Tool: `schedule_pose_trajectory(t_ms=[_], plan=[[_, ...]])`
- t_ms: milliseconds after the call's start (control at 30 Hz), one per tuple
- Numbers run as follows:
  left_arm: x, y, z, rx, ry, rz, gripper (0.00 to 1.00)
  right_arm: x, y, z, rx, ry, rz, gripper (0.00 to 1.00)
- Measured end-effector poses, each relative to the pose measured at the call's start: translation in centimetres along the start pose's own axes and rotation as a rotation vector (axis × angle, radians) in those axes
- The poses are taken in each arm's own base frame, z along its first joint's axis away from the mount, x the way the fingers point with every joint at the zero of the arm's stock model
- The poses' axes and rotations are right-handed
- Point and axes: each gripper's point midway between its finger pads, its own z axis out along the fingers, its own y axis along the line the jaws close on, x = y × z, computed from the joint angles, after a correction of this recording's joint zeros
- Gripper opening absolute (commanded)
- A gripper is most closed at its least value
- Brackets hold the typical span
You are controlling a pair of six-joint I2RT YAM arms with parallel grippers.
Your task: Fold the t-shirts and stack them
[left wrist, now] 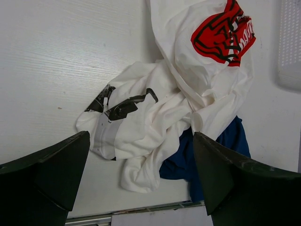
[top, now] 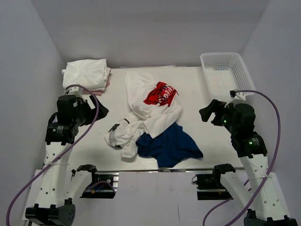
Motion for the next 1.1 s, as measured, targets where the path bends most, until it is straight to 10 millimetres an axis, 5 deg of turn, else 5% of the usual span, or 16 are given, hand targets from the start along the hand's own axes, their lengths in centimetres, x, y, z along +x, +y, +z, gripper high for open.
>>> schedule_pose_trajectory(t_ms=[300, 467, 867, 1100], plan=[[2.0, 0.8, -0.6, 0.007, -0.014, -0.009, 1.00, 0.4, 1.8, 1.2, -0.121, 0.026, -0.026, 0.90], [2.6, 1.1, -0.2, 0.001, 0.007, -0.017, 1.00, 0.6, 5.0, 4.8, -0.272, 0.152, -0.031, 0.90], [4.0, 1.9, 1.1, -0.031, 0.070, -0.039, 1.00, 7.2, 11.0, 15.4, -0.265, 0.433, -0.242, 0.90], [4.6, 2.3, 1.6, -0.045, 0.096, -0.045, 1.00, 11.8, 10.1, 18.9, -0.141, 0.511, -0.395, 0.90]])
